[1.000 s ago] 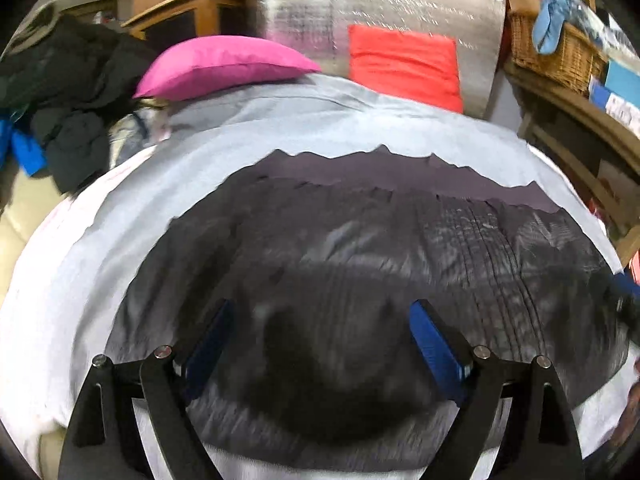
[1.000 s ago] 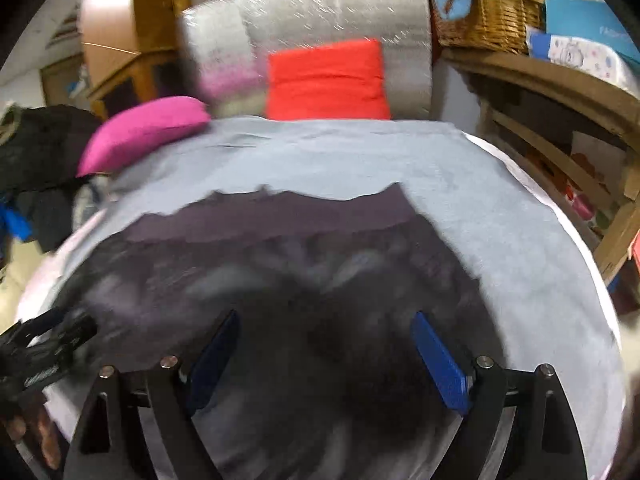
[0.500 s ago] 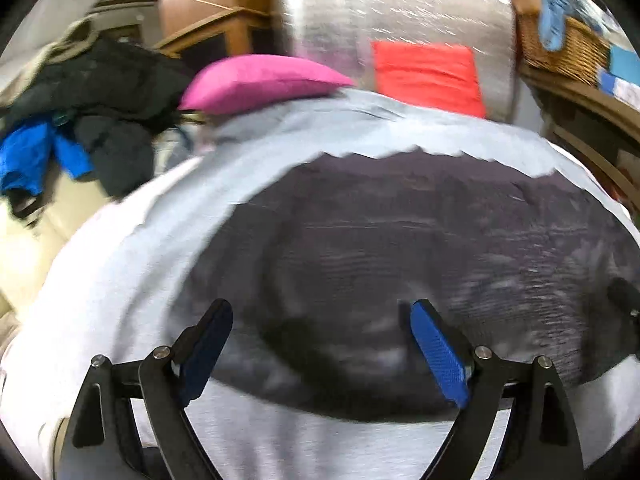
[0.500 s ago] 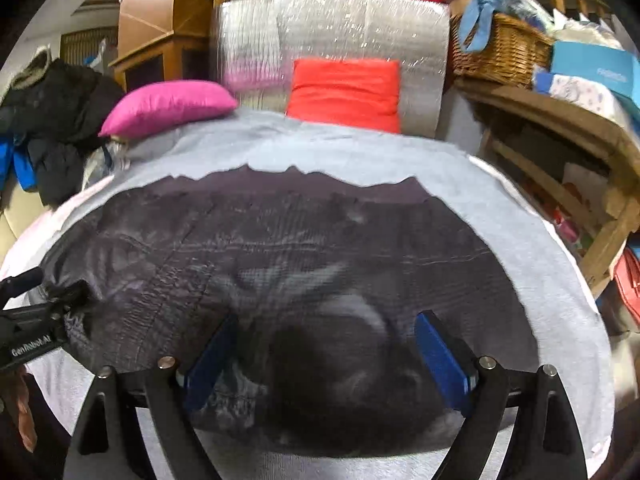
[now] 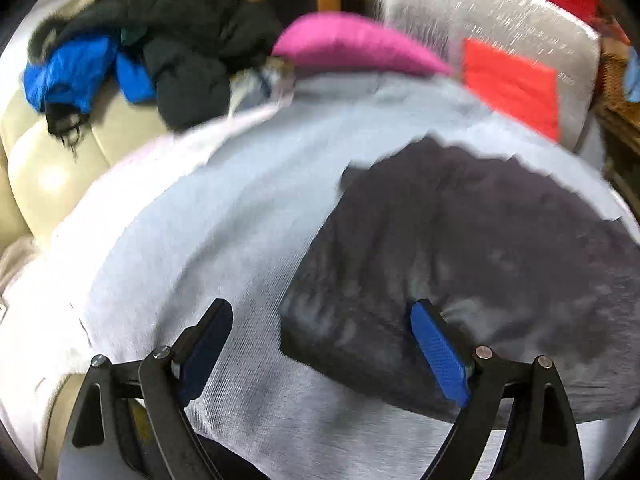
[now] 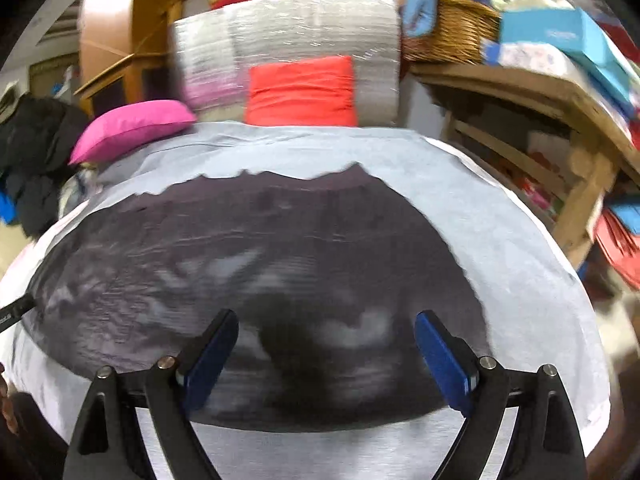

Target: Fold large clothes

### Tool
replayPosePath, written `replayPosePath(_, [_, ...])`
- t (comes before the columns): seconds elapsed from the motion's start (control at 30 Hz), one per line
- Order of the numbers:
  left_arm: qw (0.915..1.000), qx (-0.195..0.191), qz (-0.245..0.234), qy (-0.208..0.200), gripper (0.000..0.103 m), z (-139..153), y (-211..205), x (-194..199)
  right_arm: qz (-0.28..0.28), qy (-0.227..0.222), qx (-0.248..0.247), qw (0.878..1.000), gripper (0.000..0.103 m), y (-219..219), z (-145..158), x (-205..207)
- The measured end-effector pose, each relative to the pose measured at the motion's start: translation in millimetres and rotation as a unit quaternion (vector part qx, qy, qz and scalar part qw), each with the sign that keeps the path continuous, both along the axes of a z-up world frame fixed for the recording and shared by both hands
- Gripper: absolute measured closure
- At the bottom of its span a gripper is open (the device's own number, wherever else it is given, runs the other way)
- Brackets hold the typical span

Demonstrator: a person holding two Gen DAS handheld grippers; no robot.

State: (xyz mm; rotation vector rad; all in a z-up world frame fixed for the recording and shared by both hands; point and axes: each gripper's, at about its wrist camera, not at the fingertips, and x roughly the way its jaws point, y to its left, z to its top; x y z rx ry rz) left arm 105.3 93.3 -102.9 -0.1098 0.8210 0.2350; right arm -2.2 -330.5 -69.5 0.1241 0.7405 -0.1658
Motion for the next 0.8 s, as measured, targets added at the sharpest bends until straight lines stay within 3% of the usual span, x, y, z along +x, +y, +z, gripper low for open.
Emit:
replayPosePath(0.07, [0.9999,-0.014,-0.004,0.007,0.011,-4.4,4.6,3.0,-0.008,0.035,0.015,0.999,0.011,-12.5,-15.5,9.6])
replayPosePath(0.27, [0.9979,-0.017,0.033,-0.053,0.011,20.3,18.5,-14.6,-0.019,0.004,0.028,0.999,0.011,-24.0,1.7,-7.2])
replayPosePath(0.33, [0.9981,-0.01,0.051,-0.032,0.011,13.2,28.0,-8.8,-0.018,0.0,0.028,0.999,0.011,-25.9,0.1,-8.7])
replayPosePath(0.37, [0.9985,-0.004,0.055,-0.005,0.011,2.7,32.0,-2.3,-0.02,0.008,0.027,0.999,0.011,-28.2,-4.2,-5.5])
replayPosePath(0.43, [0.9989,-0.009,0.045,0.012,0.011,-6.8,37.3,3.0,-0.016,0.031,0.037,0.999,0.011,-31.7,-14.6,4.7])
replayPosePath(0.67, [0.9964,-0.001,0.075,-0.039,0.012,19.1,41.6,-13.8,-0.017,0.002,0.038,0.999,0.011,-33.5,4.2,-2.1])
replayPosePath(0.7, [0.9964,0.003,0.077,-0.035,0.012,16.5,42.3,-11.6,-0.015,0.0,0.037,0.999,0.011,-33.1,4.9,-2.7])
replayPosePath(0.8, [0.997,0.002,0.072,0.028,0.012,-9.8,46.7,1.0,-0.009,0.028,0.038,0.999,0.011,-33.2,-9.8,6.6])
